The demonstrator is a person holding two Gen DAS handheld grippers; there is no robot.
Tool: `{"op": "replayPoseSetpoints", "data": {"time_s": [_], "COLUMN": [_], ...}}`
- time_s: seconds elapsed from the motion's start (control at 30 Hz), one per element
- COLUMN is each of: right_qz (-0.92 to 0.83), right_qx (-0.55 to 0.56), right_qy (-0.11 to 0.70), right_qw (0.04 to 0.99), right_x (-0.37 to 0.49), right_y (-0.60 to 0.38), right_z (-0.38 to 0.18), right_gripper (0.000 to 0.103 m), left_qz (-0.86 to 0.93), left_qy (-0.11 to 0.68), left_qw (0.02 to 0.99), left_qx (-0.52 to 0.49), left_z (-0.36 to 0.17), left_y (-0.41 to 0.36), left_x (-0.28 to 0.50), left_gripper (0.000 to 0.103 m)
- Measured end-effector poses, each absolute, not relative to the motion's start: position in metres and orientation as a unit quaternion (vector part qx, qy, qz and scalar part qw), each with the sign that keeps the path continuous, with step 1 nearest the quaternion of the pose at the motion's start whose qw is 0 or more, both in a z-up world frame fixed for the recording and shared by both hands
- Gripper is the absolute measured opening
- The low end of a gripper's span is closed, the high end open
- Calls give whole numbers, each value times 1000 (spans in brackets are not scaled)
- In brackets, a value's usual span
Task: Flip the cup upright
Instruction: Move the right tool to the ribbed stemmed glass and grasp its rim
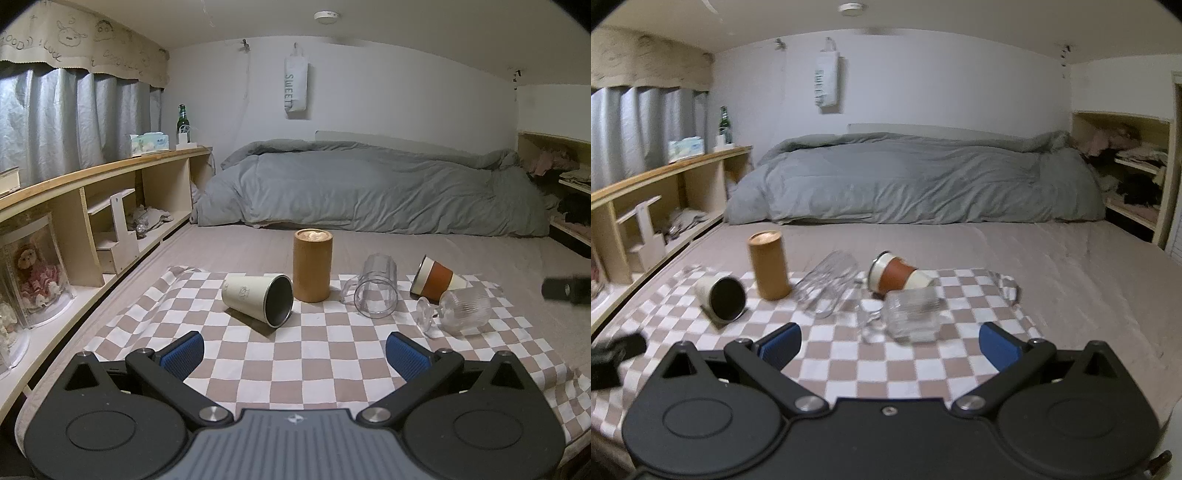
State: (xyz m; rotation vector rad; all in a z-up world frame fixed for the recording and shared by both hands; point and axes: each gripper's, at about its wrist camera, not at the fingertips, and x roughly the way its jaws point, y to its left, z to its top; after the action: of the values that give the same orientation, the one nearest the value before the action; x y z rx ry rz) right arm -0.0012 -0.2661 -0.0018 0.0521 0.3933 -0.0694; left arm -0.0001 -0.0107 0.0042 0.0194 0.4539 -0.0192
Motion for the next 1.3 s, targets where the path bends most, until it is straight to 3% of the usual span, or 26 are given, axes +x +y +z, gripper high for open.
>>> {"op": "replayPoseSetpoints", "data": {"time_s": [0.63,0.8,0.87,1.03,1.3], "right_qz": [-78,-79,-89,-79,-116], "right_qx": [122,131,142,272,444], "right_qy": [246,299,331,407,400], "right_qw": [959,942,929,869,793], "right_x": [162,205,218,235,244], "right_y": [-325,-324,-323,-330,-344], "right_z": [-28,-48,-56,-85,-125], "right_gripper": [103,102,96,96,96], "left_qz": [-34,-39,-37,-37,-53], "left_qy": [232,240,245,258,271], "left_qw": [972,970,969,965,961], "left_qx": [12,13,10,-1,-1], "left_z": [-4,-9,-11,-16,-23], "left_y": [-22,-22,-20,-18,-24], "left_x": [19,32,39,57,76], "left_gripper": [103,103,103,103,103]}}
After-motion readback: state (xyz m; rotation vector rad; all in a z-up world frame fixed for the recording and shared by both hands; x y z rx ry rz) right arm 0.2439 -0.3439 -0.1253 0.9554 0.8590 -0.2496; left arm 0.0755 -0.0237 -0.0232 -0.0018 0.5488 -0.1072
